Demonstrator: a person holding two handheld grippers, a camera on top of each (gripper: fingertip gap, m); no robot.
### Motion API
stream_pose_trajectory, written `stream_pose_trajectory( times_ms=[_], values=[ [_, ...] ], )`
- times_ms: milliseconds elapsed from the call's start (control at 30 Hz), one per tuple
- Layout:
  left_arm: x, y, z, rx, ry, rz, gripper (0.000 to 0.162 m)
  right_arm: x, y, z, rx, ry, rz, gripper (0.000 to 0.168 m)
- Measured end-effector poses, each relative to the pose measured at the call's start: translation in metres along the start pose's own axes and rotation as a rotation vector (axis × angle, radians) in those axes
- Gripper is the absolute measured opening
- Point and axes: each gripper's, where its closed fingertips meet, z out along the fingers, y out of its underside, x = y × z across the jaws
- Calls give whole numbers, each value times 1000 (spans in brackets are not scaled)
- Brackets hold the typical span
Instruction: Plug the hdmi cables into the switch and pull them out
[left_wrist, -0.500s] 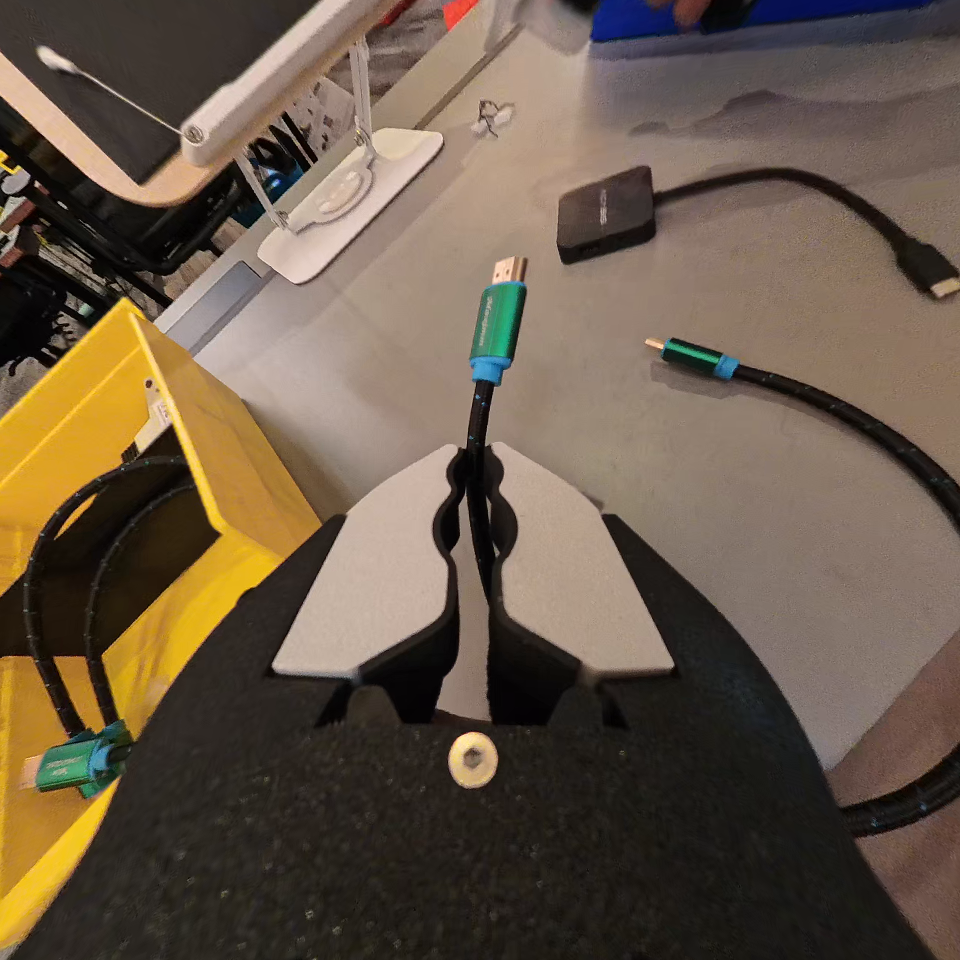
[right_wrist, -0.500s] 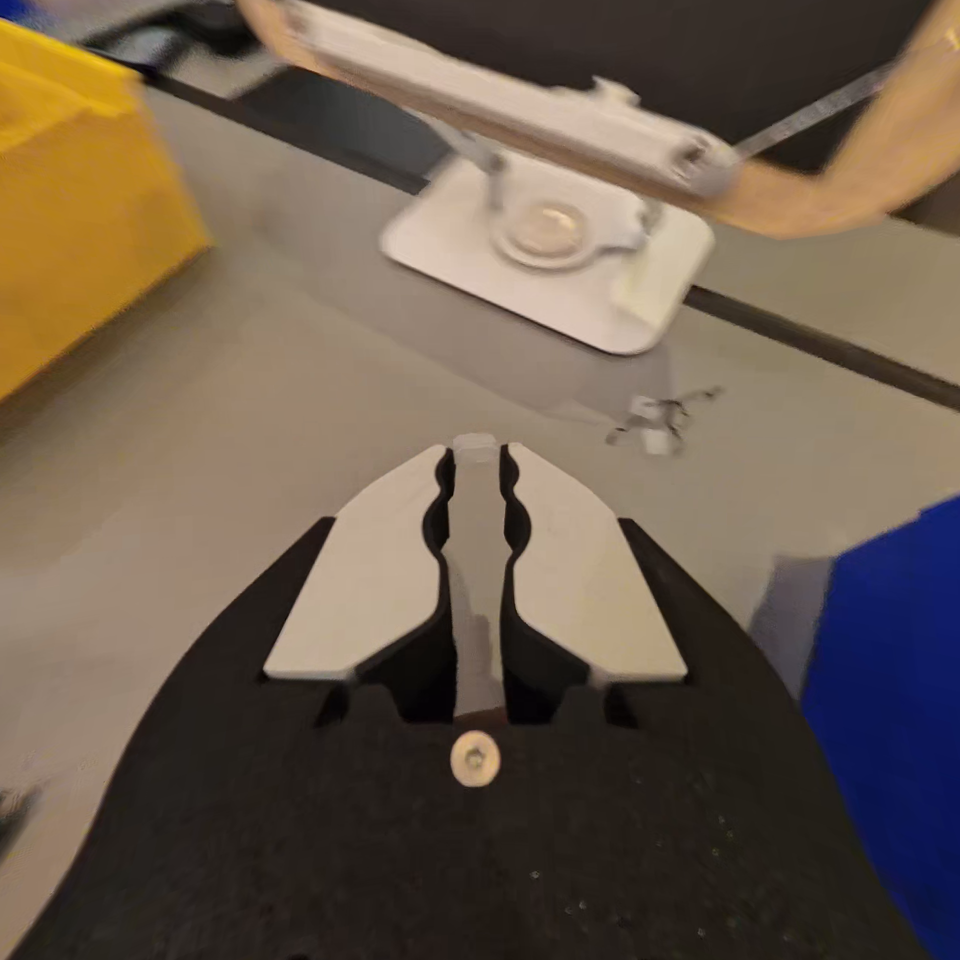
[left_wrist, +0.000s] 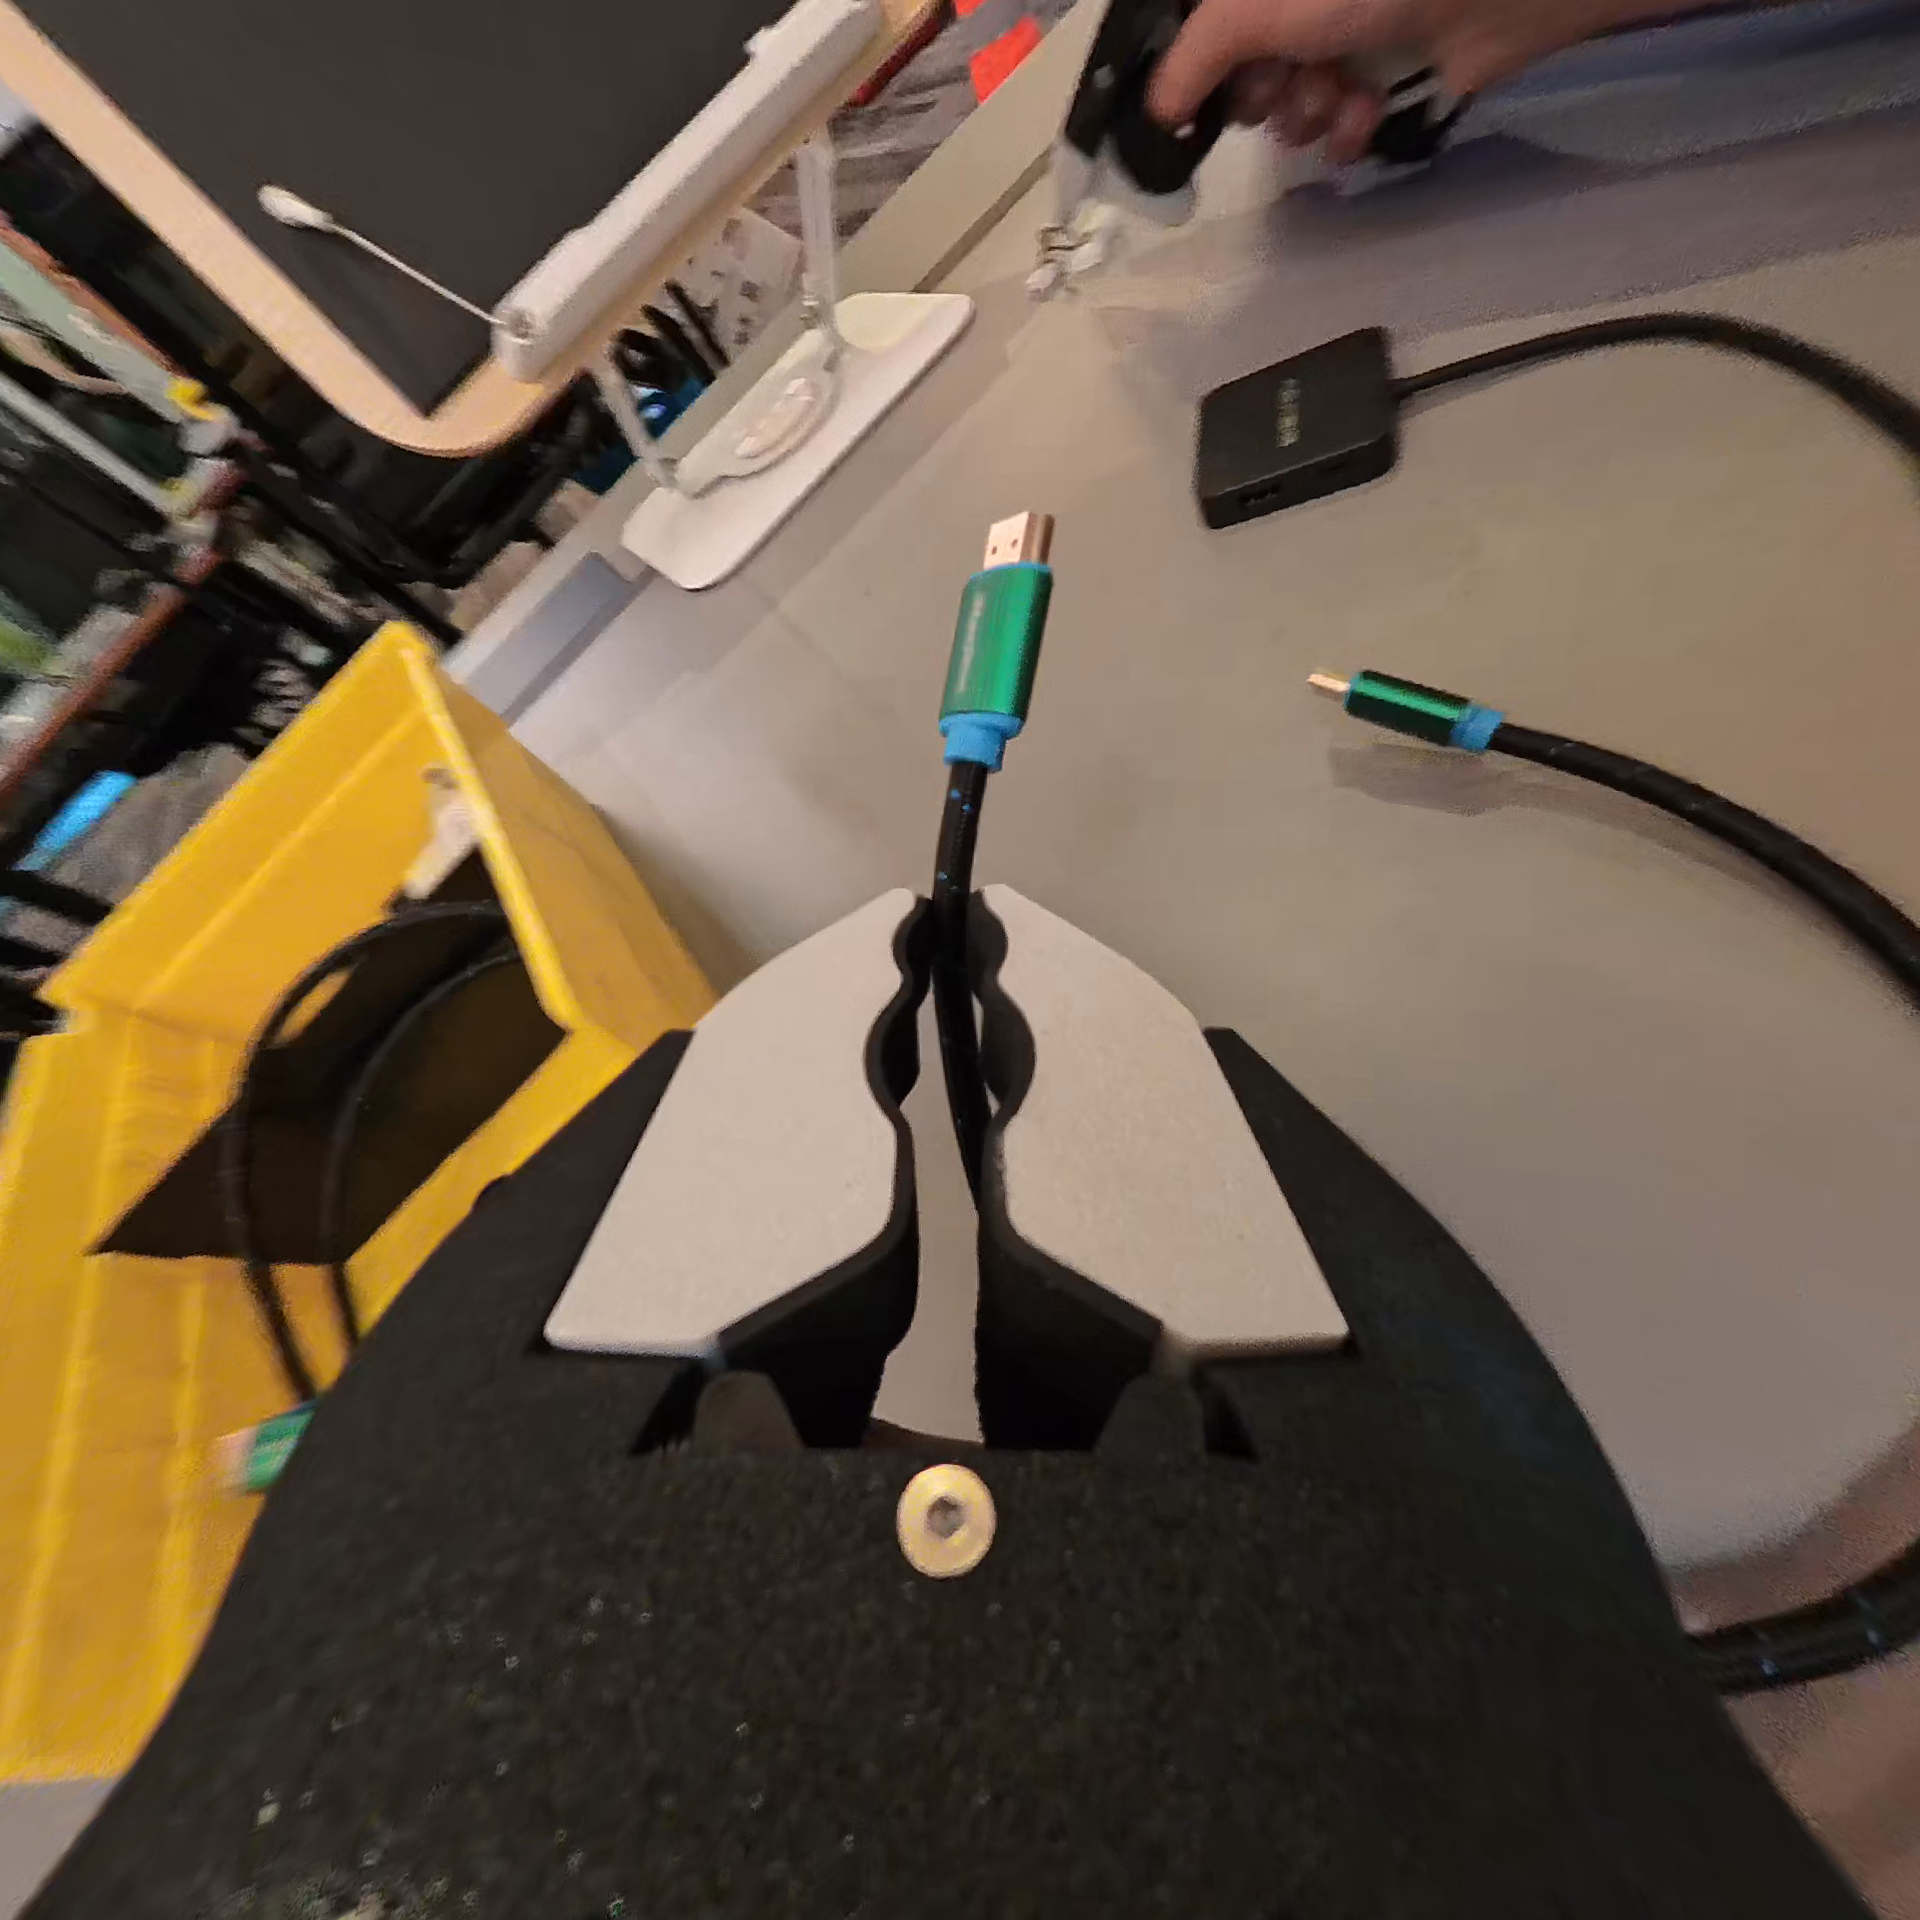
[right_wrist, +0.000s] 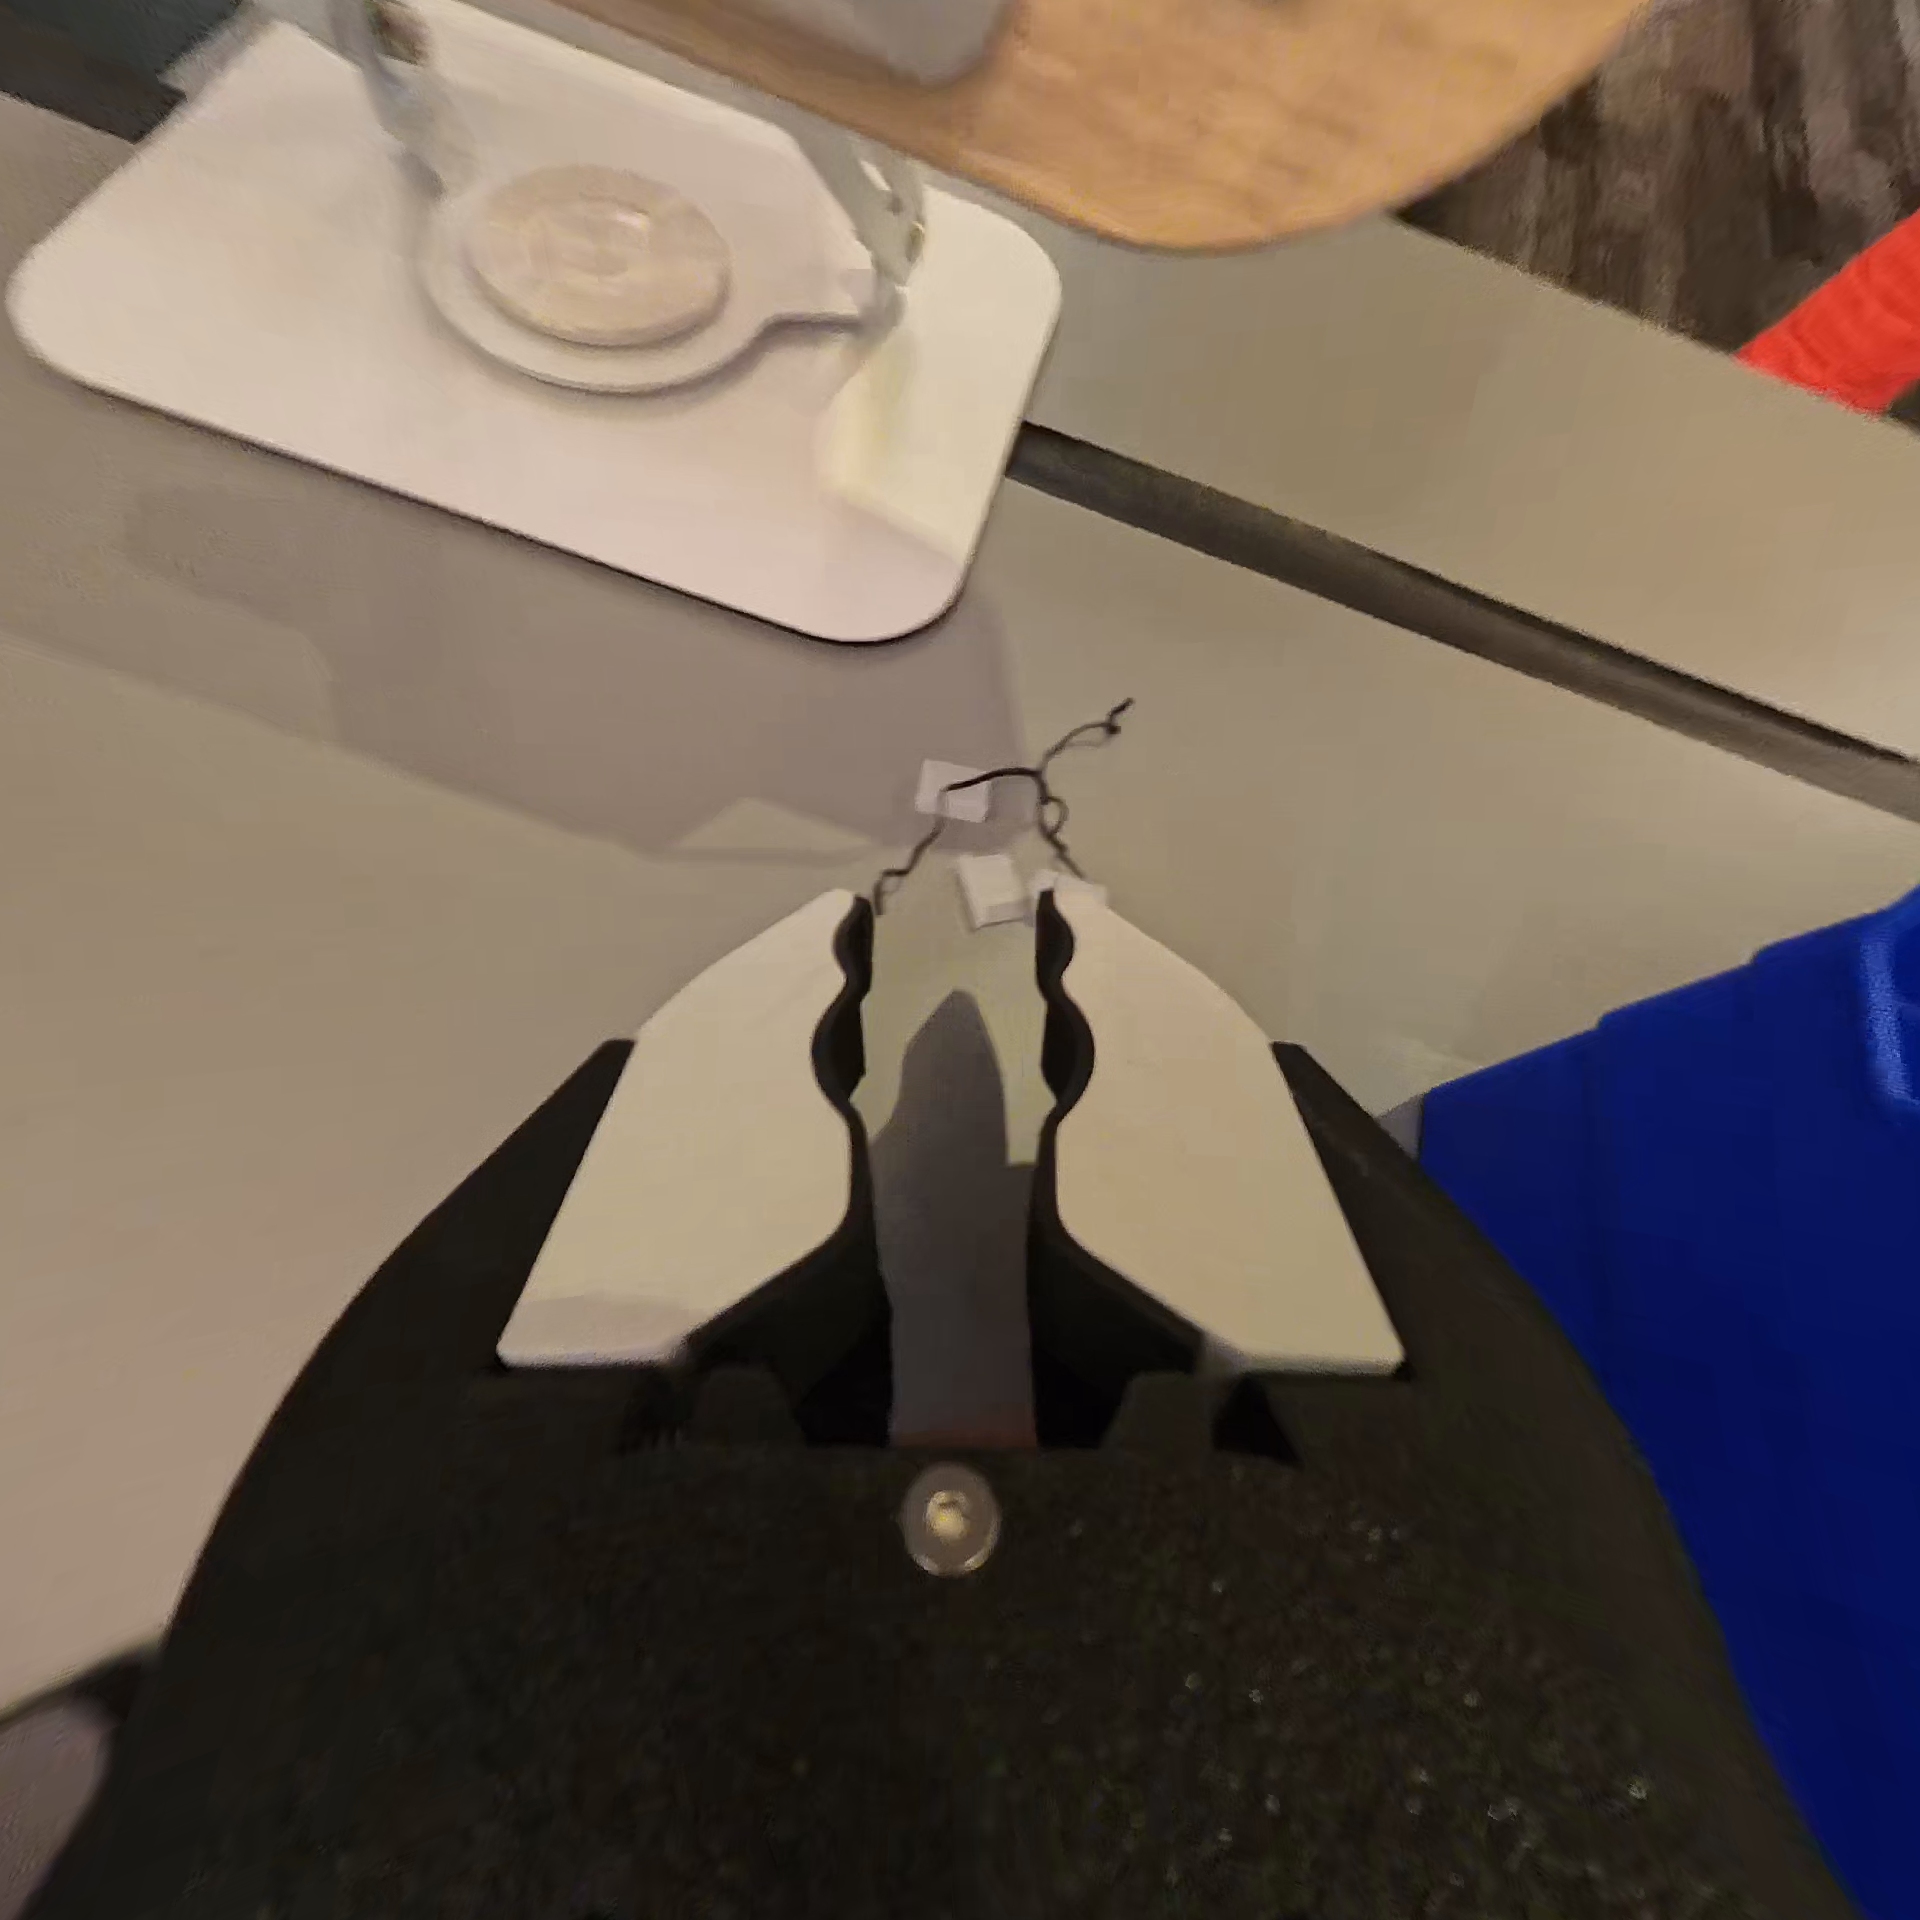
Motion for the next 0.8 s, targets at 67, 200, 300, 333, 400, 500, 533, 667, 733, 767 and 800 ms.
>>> stream_pose_trajectory(
  times_ms=[67,200,300,333,400,500,533,667,733,767,800],
  values=[
    [-25,-11,-9,13,-128,78,6,-22,-6,-21,40,-73,-43,31],
    [-66,-77,-56,147,-485,347,6,-66,-14,-64,104,-244,-116,29],
    [-40,-106,-68,168,-615,645,6,-86,-14,-93,153,-314,-152,29],
    [-24,-103,-61,150,-599,704,6,-92,-11,-101,158,-342,-155,29],
    [16,-85,-40,109,-490,747,6,-106,-1,-118,159,-410,-170,29],
    [75,-54,-19,18,-272,704,8,-118,24,-137,141,-472,-203,29],
    [91,-46,-15,-9,-200,665,8,-119,33,-142,136,-481,-208,30],
    [136,-23,-8,-101,72,454,8,-118,77,-147,52,-516,-235,37],
    [143,-14,-5,-149,164,376,9,-122,94,-144,15,-541,-231,46],
    [145,-9,-4,-177,207,331,9,-124,100,-142,-3,-546,-237,52],
    [148,-2,-4,-213,261,289,9,-126,105,-139,-17,-537,-254,57]
  ],
)
